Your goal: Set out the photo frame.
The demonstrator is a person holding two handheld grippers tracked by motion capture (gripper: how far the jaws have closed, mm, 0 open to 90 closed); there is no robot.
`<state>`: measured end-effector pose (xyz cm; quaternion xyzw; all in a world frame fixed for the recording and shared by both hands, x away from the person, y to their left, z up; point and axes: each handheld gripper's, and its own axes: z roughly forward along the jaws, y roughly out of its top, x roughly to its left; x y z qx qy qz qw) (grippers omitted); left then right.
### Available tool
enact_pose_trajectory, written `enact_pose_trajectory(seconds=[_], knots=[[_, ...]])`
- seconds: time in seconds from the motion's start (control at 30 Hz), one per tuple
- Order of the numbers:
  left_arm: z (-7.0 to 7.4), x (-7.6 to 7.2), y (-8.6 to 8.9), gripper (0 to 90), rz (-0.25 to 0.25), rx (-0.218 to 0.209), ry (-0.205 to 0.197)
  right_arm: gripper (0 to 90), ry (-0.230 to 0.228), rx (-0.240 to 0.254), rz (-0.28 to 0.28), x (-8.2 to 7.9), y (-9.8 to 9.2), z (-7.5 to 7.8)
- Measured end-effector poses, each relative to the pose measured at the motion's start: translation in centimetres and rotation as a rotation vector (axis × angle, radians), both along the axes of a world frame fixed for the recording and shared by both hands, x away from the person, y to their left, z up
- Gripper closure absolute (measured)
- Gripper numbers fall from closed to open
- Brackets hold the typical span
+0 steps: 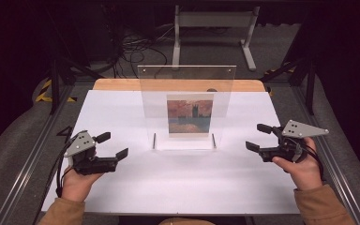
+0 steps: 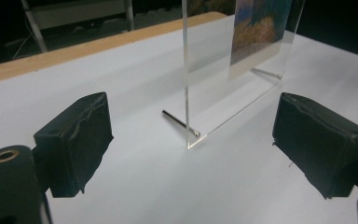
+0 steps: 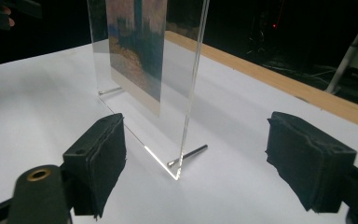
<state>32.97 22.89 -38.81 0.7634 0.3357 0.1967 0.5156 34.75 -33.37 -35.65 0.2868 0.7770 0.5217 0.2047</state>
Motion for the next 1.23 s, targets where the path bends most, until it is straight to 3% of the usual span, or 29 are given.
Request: enact_pose_trajectory(seconds=[0.3, 0.43, 0.57, 0.7, 0.8, 1.0, 1.23], knots=[[-2.9, -0.4, 1.1, 9.1, 0.01, -0.011, 0.023, 18.6, 0.028, -0.005, -0.009, -0.9, -0.6, -3.9], [-4.9, -0.2, 1.3, 9.4, 0.035, -0.065, 0.03, 18.7, 0.039, 0.009, -0.014, -1.1, -0.6, -5.5], [-6.5, 0.1, 1.5, 9.7, 0.046, -0.057, 0.032, 18.4, 0.041, -0.011, -0.036, -1.1, -0.9, -7.1], [-7.3, 0.3, 1.7, 9.5, 0.049, -0.064, 0.03, 17.7, 0.071, 0.02, -0.055, -0.9, -1.3, -8.5], [-7.7, 0.4, 1.6, 9.6, 0.049, -0.034, 0.027, 17.3, 0.09, -0.001, -0.062, -0.7, -1.4, -9.2], [-7.9, 0.5, 1.5, 9.4, 0.054, -0.051, 0.032, 16.0, 0.106, -0.008, -0.077, -0.5, -1.4, -9.5], [-7.9, 0.5, 1.3, 9.0, 0.041, -0.023, 0.022, 15.5, 0.121, 0.003, -0.085, -0.4, -1.5, -9.6]])
